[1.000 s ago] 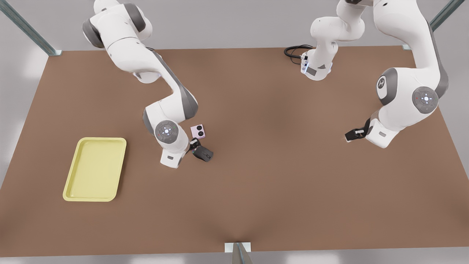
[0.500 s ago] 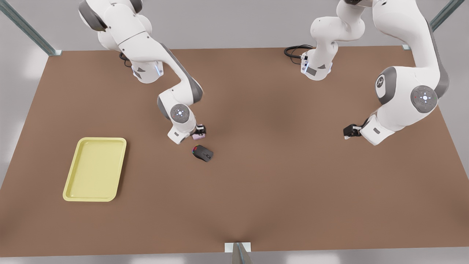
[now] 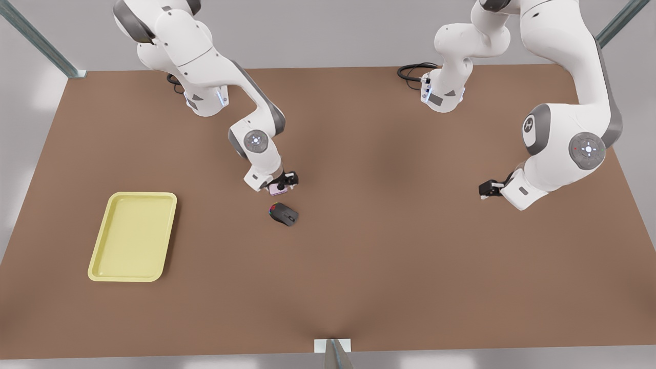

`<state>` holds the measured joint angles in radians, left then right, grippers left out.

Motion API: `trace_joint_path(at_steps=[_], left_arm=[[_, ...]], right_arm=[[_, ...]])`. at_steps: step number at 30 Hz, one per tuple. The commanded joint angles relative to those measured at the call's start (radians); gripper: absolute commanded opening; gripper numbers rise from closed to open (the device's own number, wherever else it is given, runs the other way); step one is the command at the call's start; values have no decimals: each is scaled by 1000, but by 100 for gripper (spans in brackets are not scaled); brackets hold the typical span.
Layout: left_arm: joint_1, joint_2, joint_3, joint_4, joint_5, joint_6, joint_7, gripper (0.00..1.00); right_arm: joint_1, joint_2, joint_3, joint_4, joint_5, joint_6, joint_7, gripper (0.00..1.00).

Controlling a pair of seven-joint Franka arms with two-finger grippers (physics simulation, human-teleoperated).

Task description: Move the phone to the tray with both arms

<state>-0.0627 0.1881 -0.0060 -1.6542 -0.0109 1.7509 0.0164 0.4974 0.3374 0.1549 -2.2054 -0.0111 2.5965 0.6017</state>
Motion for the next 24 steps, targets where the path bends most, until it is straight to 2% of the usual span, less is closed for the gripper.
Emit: trace_joint_path(at_steps=[1, 5, 6, 8, 24], left_arm=[[-3, -7, -6, 1, 3, -8, -29, 100], [-9, -193, -42, -16, 5, -71, -24, 100], [-9, -375, -43, -232, 5, 47, -10, 100], [-9, -366, -42, -202, 5, -13, 40, 100], [-9, -357, -31, -205, 8, -44, 8, 100]], right_arm=[[0, 0, 2, -10, 0, 31, -191, 100], [-8, 9, -3, -22, 0, 28, -235, 100], [-8, 20, -3, -22, 0, 28, -237, 100], [0, 31, -2, -22, 3, 28, -235, 100], [-2, 97, -5, -48, -38, 39, -250, 100]])
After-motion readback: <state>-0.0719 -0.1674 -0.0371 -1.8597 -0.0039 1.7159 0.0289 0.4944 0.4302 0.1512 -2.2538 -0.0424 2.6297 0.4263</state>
